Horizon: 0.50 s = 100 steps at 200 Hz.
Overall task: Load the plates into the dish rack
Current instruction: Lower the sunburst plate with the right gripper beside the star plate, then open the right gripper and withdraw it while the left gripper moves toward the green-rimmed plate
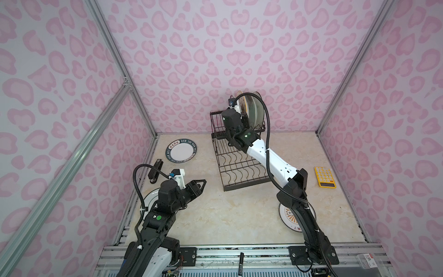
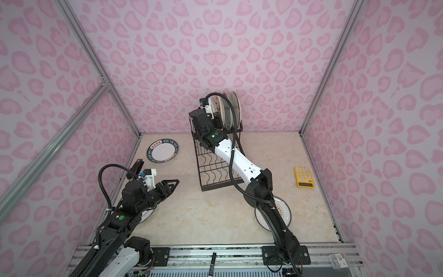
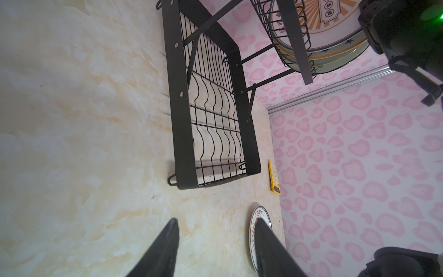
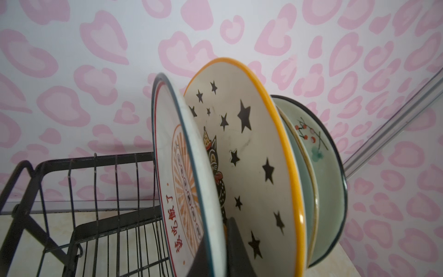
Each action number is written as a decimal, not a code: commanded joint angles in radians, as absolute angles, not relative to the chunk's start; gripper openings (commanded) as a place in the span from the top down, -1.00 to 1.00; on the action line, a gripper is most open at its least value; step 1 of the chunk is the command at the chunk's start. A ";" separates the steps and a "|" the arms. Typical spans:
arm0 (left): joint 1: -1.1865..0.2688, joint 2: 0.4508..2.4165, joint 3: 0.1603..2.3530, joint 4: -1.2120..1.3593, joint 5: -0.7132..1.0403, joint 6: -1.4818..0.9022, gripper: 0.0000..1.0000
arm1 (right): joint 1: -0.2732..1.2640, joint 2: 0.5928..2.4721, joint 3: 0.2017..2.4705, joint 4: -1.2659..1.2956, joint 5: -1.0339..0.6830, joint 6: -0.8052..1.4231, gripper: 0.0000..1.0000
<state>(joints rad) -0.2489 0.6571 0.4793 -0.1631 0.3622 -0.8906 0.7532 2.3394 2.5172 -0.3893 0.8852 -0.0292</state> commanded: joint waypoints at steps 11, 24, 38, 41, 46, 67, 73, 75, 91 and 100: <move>-0.248 0.658 0.483 -0.145 0.364 -0.884 -0.09 | 0.755 2.347 2.519 -0.378 0.874 -0.003 0.47; -0.249 0.657 0.481 -0.146 0.364 -0.884 -0.09 | 0.755 2.343 2.518 -0.378 0.870 -0.005 0.32; -0.249 0.656 0.482 -0.149 0.361 -0.885 -0.11 | 0.755 2.332 2.517 -0.378 0.864 -0.008 0.25; -0.248 0.654 0.482 -0.151 0.358 -0.884 -0.11 | 0.755 2.329 2.516 -0.376 0.862 -0.009 0.24; -0.249 0.654 0.484 -0.153 0.358 -0.882 -0.12 | 0.755 2.325 2.514 -0.372 0.859 -0.012 0.19; -0.249 0.655 0.490 -0.166 0.347 -0.876 -0.13 | 0.755 2.294 2.491 -0.346 0.845 -0.031 0.16; -0.249 0.656 0.491 -0.170 0.344 -0.874 -0.13 | 0.756 2.271 2.478 -0.333 0.839 -0.037 0.12; -0.248 0.655 0.492 -0.171 0.344 -0.874 -0.13 | 0.757 2.264 2.473 -0.329 0.837 -0.038 0.11; -0.249 0.657 0.496 -0.176 0.336 -0.871 -0.14 | 0.757 2.218 2.430 -0.297 0.813 -0.047 0.05; -0.248 0.658 0.498 -0.176 0.333 -0.872 -0.15 | 0.758 2.190 2.405 -0.274 0.799 -0.053 0.02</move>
<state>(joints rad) -0.2489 0.6563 0.4831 -0.1799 0.3546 -0.8894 0.7574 2.2383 2.4508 -0.3550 0.8219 -0.0254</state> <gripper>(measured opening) 0.569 0.478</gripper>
